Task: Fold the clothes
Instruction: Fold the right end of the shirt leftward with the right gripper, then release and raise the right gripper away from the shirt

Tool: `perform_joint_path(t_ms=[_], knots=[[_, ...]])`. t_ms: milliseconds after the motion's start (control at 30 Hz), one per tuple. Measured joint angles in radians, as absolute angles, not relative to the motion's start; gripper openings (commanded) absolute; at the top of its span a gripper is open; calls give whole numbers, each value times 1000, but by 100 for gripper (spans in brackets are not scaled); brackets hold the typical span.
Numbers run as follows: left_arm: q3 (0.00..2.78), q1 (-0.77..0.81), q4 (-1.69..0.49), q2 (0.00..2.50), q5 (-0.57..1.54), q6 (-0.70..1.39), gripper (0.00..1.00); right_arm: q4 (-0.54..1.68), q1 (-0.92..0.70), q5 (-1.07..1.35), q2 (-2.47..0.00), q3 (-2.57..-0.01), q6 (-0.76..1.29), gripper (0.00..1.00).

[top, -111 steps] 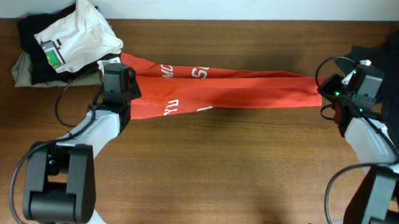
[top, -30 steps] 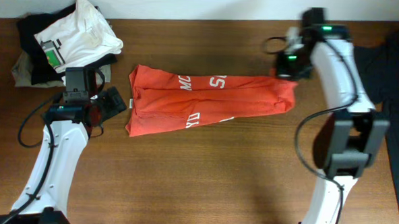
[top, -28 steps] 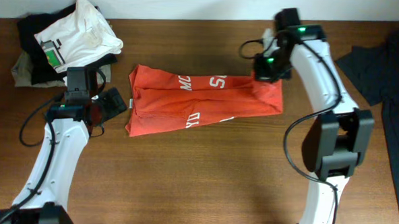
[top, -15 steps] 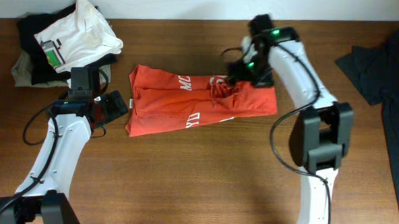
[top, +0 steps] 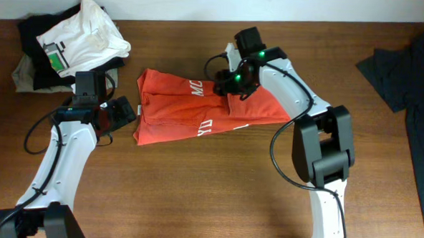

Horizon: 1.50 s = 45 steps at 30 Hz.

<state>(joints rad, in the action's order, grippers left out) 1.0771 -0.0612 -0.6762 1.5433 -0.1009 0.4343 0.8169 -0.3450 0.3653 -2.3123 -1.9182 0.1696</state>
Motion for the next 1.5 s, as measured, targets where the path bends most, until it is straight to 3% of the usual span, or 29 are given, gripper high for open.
perform_joint_path(t_ms=[100,200,300,333,367,533,600,633,667,700,733,800,867,1033,1133,1500], knots=[[1077,-61,-680,1543,-101,434,99,844,-375,319,-2312,-1920,172,75],[1077,-61,-693,1544,-101,434,99,1048,-307,291,-2278,-2016,171,75],[1077,-61,-693,1545,-101,434,99,1156,-189,297,-2225,-2051,171,38],[1077,-61,-693,1545,-101,434,99,1139,-191,304,-2229,-2025,173,17],[1077,-61,-693,1545,-101,434,99,1120,-210,312,-2241,-1983,185,12],[1077,-61,-702,1545,-101,434,99,892,-325,350,-2290,-1776,256,18],[1077,-61,-712,1545,-101,434,99,812,-366,353,-2280,-1737,284,7],[1077,-61,-717,1545,-101,434,99,810,-379,349,-2278,-1734,289,8],[1077,-61,-722,1545,-101,434,99,841,-388,346,-2278,-1739,294,16],[1077,-61,-727,1545,-101,434,99,918,-386,329,-2276,-1762,296,40],[1077,-61,-733,1545,-101,434,99,1017,-374,288,-2266,-1810,299,98],[1077,-61,-733,1545,-91,434,99,1232,-299,222,-2230,-2005,287,99],[1075,-61,-672,1549,-23,407,99,1271,-187,193,-2179,-2160,277,99],[1080,-114,-530,1693,278,223,99,1283,97,115,-2148,-2197,276,99],[1084,-142,-498,1756,340,149,99,1283,231,90,-2148,-2197,276,99],[1272,-141,-463,2013,526,101,99,1286,281,86,-2148,-2196,276,99]])
